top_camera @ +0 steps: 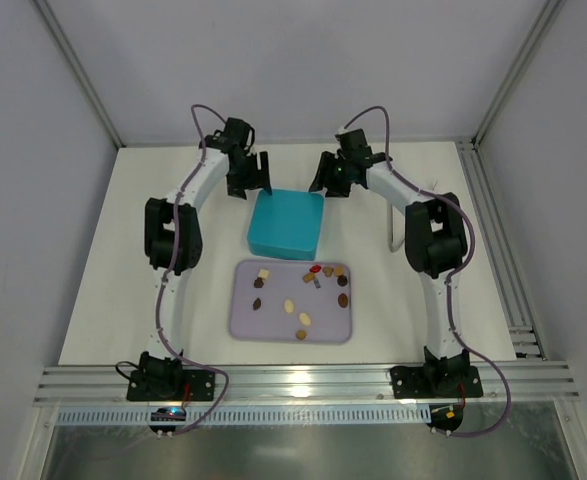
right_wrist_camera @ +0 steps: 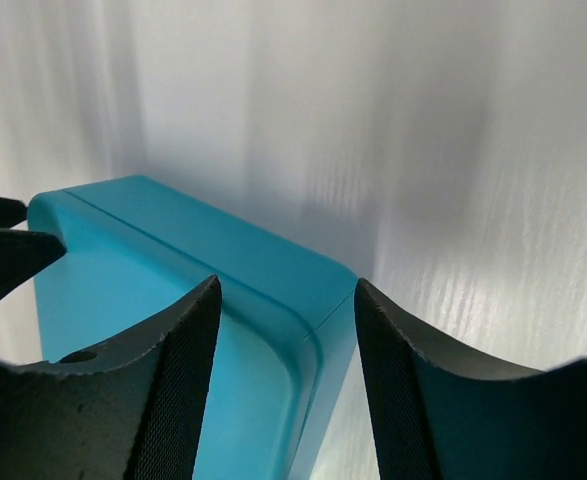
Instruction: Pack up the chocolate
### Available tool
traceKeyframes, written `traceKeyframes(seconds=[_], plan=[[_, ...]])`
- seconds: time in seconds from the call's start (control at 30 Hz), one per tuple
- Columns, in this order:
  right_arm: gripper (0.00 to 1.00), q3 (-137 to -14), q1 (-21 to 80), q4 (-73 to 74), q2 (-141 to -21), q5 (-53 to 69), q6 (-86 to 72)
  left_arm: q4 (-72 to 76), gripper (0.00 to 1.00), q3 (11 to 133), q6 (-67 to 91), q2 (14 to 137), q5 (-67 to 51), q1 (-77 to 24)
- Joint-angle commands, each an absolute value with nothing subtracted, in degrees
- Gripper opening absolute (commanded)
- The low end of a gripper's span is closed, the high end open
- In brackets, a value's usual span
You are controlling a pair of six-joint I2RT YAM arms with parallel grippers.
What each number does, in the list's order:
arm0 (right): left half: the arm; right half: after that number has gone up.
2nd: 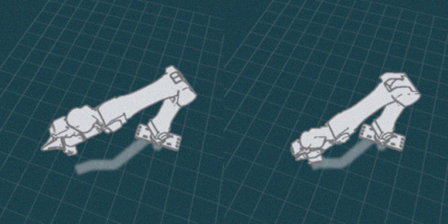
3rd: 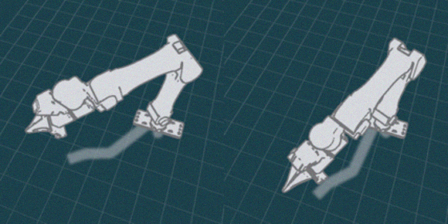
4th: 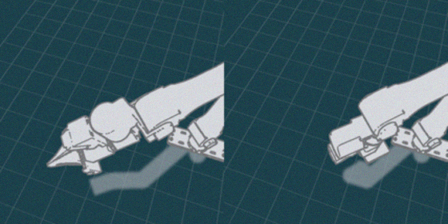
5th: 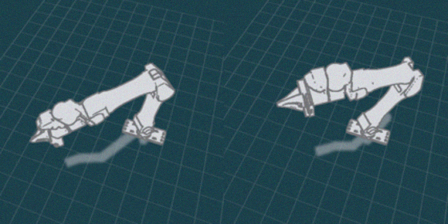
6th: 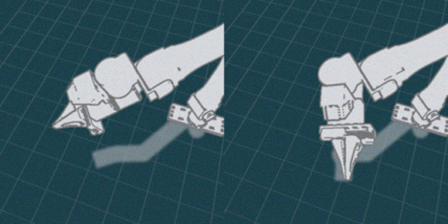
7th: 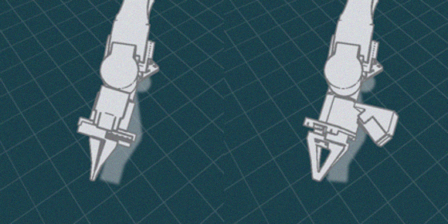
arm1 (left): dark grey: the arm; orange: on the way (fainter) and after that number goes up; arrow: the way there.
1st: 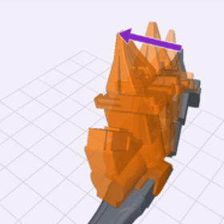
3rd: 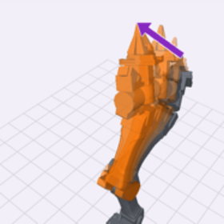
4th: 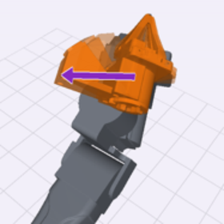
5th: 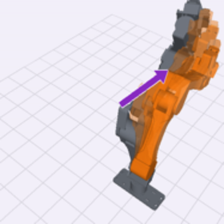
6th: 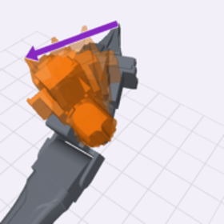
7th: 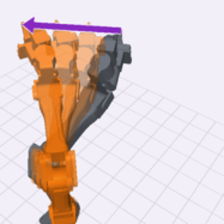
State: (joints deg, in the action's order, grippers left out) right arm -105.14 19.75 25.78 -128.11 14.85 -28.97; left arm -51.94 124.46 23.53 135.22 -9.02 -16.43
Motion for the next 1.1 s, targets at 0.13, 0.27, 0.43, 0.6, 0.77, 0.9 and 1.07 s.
traceKeyframes(seconds=[0.13,0.27,0.43,0.6,0.77,0.9,1.07], plan=[[0.57,-99.08,20.39,28.41,-126.57,10.20,-24.96,-60.20,0.72,125.59,21.18,140.97,-0.88,-18.45],[0.57,-95.72,21.35,27.68,-124.19,9.85,-24.70,-61.17,0.70,124.37,20.83,142.12,1.04,-18.98],[0.61,-89.13,21.36,22.42,-119.71,8.88,-26.89,-61.97,0.72,123.49,20.74,141.95,2.81,-19.07],[0.64,-88.33,18.55,21.10,-118.39,10.89,-29.96,-56.79,0.82,119.62,21.27,137.82,1.06,-18.37],[0.65,-83.15,16.61,15.03,-112.25,13.01,-32.43,-49.24,0.86,116.64,22.85,131.24,-6.40,-16.52],[0.66,-80.34,16.61,13.01,-108.46,14.14,-33.13,-48.69,0.87,116.19,21.36,128.59,-9.49,-16.26],[0.69,-78.49,16.70,12.39,-105.91,17.39,-32.78,-46.76,0.89,112.33,19.87,125.86,-11.42,-15.56]])
